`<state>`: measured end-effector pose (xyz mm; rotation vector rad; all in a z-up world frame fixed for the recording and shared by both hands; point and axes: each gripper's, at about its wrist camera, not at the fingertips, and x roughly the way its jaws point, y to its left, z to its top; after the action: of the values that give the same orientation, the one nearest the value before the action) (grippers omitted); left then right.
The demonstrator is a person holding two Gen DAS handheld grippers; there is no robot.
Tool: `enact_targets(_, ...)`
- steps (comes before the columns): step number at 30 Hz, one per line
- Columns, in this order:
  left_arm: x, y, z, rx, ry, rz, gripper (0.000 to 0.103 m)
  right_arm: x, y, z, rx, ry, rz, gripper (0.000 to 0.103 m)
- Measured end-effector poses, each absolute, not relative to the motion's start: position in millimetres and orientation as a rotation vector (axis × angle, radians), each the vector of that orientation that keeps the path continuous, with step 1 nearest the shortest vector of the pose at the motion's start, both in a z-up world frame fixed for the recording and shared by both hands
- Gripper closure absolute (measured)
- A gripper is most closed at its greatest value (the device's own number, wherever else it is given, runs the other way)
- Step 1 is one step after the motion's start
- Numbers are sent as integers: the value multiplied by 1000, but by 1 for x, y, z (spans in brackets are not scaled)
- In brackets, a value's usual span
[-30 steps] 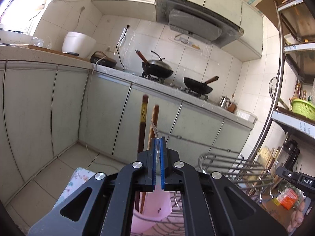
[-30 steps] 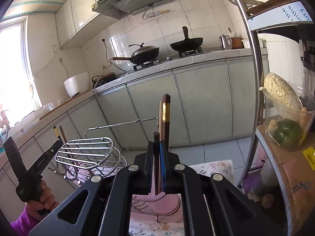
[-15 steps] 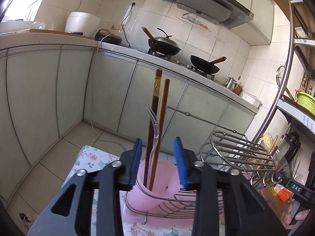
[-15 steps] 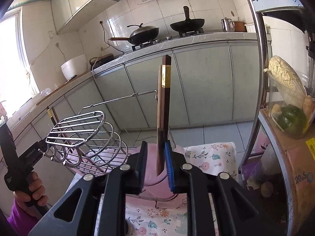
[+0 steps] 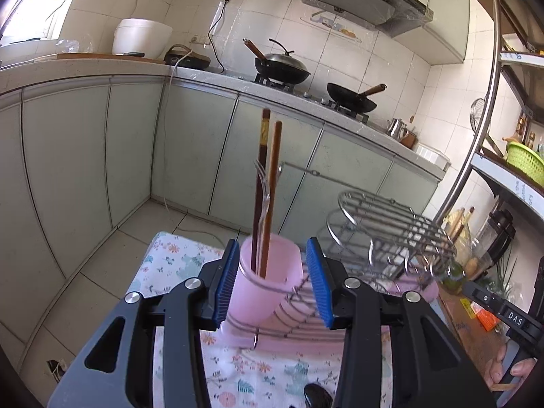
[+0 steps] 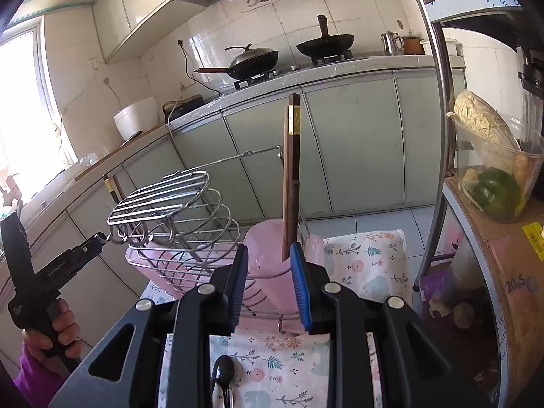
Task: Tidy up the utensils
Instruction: 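Open the right tool to release the chopstick in the cup, then lower the right tool and grasp the black plastic spoon by its handle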
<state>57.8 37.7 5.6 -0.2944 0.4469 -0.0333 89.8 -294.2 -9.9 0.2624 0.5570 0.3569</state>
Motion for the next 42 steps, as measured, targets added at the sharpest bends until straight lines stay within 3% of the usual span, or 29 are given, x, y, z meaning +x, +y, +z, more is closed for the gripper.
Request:
enact_targets(8, 32, 18, -37, -240, 637, -96, 62, 67, -282, -42, 268, 657, 398, 78)
enact_targets(16, 25, -2, -103, -235, 948, -198, 63, 56, -265, -78, 284, 779, 450, 78)
enact_targets(25, 36, -31, -142, -190, 1147, -233, 80, 54, -258, -118, 344, 927, 492, 78)
enact_targets(37, 52, -51, -166, -128, 1209, -201, 82, 53, -251, -136, 362, 1003, 530, 78)
enact_targets(39, 50, -55, -164, -102, 1192, -190, 99, 54, -250, -138, 360, 1013, 536, 78)
enact_targets(42, 50, -56, -164, -123, 1179, -192, 101, 54, -244, -141, 351, 1026, 542, 78)
